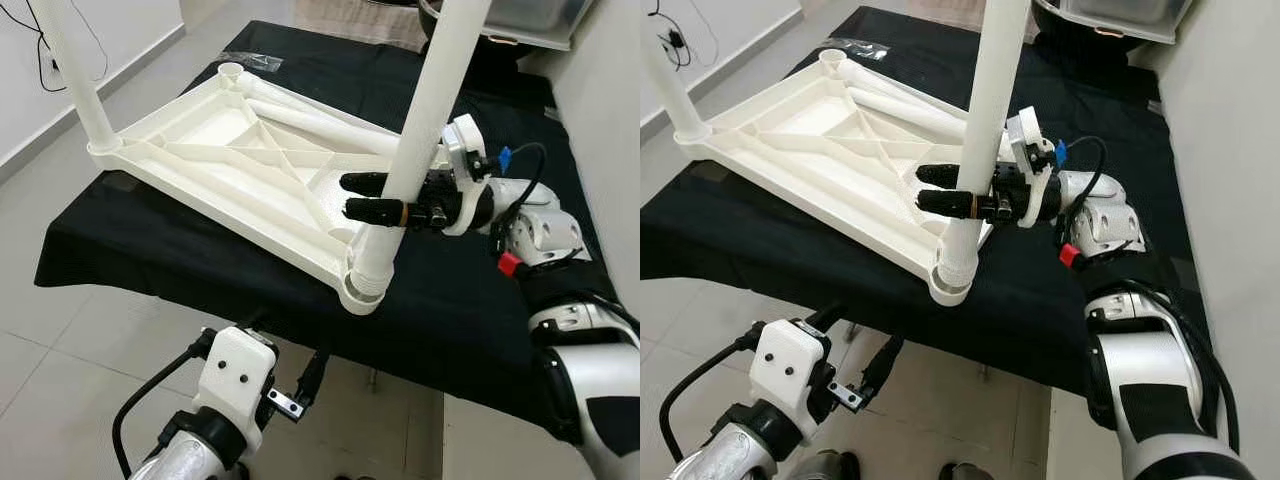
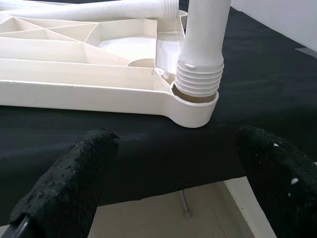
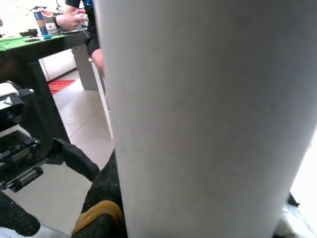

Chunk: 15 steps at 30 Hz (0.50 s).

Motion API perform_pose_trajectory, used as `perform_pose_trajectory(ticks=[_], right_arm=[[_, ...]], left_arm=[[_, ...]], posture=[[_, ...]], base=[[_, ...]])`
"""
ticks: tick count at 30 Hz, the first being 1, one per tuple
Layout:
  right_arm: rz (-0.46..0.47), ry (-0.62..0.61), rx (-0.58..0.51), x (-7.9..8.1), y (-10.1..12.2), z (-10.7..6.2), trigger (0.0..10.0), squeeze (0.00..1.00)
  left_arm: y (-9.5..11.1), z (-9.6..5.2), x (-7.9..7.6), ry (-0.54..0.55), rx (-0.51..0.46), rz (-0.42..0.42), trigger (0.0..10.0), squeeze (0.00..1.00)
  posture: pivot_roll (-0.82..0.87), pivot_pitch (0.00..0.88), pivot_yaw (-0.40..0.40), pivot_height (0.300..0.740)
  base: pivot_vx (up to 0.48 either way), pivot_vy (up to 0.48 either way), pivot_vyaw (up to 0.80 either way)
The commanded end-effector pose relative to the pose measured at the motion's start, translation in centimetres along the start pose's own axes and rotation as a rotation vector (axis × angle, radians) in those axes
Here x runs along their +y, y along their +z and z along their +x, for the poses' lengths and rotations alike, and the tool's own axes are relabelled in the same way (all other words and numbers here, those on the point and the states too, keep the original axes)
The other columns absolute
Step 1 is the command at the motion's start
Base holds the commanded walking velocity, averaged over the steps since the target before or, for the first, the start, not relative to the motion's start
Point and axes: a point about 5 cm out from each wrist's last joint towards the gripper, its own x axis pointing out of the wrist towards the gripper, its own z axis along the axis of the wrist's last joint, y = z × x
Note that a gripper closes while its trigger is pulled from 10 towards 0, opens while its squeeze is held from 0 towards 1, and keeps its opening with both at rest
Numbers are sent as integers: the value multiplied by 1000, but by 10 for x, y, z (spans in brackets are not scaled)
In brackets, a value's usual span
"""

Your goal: Building children table

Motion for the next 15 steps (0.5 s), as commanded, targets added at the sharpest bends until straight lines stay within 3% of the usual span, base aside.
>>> perform_pose_trajectory(ticks=[1,15], right_arm=[[25,51,15,5,-8,1,10000,0],[14,112,-17,7,-15,22,10000,0]], left_arm=[[0,-3,-1,-3,11,10,10000,0],[1,-8,1,4,23,23,10000,0]], posture=[[138,223,-102,740],[160,235,-103,740]], base=[[0,0,0],[0,0,0]])
